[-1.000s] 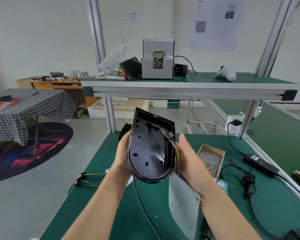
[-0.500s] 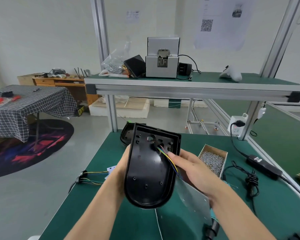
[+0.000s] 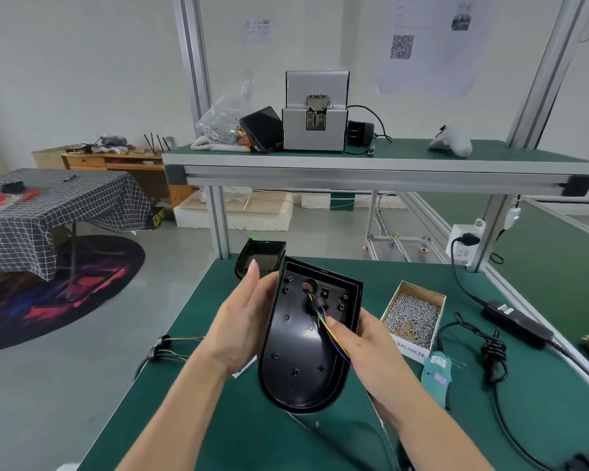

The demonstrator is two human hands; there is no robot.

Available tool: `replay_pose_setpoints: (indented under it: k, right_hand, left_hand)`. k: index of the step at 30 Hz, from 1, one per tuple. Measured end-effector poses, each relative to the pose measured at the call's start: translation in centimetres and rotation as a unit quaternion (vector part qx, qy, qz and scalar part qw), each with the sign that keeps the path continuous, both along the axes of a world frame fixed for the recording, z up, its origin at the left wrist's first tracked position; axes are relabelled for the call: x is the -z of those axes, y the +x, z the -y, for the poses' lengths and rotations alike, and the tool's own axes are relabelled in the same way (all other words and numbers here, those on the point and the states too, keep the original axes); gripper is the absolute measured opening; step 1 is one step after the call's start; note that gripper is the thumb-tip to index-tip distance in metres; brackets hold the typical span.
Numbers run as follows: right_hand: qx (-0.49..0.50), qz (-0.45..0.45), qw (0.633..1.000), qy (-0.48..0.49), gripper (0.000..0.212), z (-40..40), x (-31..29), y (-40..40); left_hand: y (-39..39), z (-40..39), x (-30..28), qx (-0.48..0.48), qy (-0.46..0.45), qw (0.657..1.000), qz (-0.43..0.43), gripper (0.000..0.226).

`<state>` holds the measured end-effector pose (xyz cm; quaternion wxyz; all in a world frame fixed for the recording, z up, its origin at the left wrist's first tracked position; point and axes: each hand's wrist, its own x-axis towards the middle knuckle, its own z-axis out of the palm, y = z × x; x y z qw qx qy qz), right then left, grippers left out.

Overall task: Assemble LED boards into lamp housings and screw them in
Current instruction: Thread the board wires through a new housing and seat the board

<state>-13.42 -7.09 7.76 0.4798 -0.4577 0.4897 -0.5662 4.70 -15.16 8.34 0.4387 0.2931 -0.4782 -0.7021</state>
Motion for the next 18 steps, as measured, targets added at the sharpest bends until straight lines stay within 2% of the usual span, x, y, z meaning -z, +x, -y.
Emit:
replay_pose_setpoints:
  k: [1, 4, 6, 7, 9, 11, 13, 15, 18]
  right_hand:
    - [0.008, -0.004, 1.000, 0.003, 0.019, 0.0, 0.1, 0.1]
    - [0.026, -0.021, 0.999, 0.004, 0.017, 0.1, 0.4, 0.4]
    - [0.084, -0.110, 0.990, -0.008, 0.019, 0.0, 0.8, 0.6]
    - [0.141, -0.184, 0.972, -0.024, 0.029, -0.2, 0.9, 0.6]
    - [0.240, -0.318, 0.907, -0.136, 0.040, -0.9, 0.7, 0.7]
    - [0.250, -0.452, 0.823, -0.237, 0.039, -1.1, 0.3, 1.3]
    - [0.246, -0.556, 0.760, -0.229, 0.037, -0.9, 0.0, 2.1]
    - [0.249, -0.590, 0.742, -0.199, 0.028, -0.7, -0.4, 2.7]
    - [0.239, -0.565, 0.758, -0.221, 0.016, -0.6, -0.7, 3.1]
  left_hand:
    - [0.1, -0.3, 0.0, 0.017, -0.012, 1.000, 0.010, 0.074]
    - [-0.5, -1.4, 0.1, -0.011, -0.113, 0.990, 0.089, 0.049]
    - [-0.6, -1.5, 0.1, -0.082, -0.106, 0.987, 0.088, 0.052]
    - [-0.5, -1.5, 0.2, -0.104, -0.100, 0.986, 0.085, 0.064]
    - [-0.5, -1.7, 0.0, -0.125, -0.101, 0.984, 0.075, 0.086]
    - [-0.5, -2.1, 0.0, -0.128, -0.095, 0.986, 0.040, 0.090]
    - [-0.8, -2.7, 0.2, -0.127, -0.082, 0.988, 0.019, 0.085]
    - [-1.0, -3.2, 0.6, -0.123, -0.084, 0.989, 0.014, 0.071]
    - [-1.2, -3.9, 0.7, -0.114, -0.114, 0.986, 0.037, 0.036]
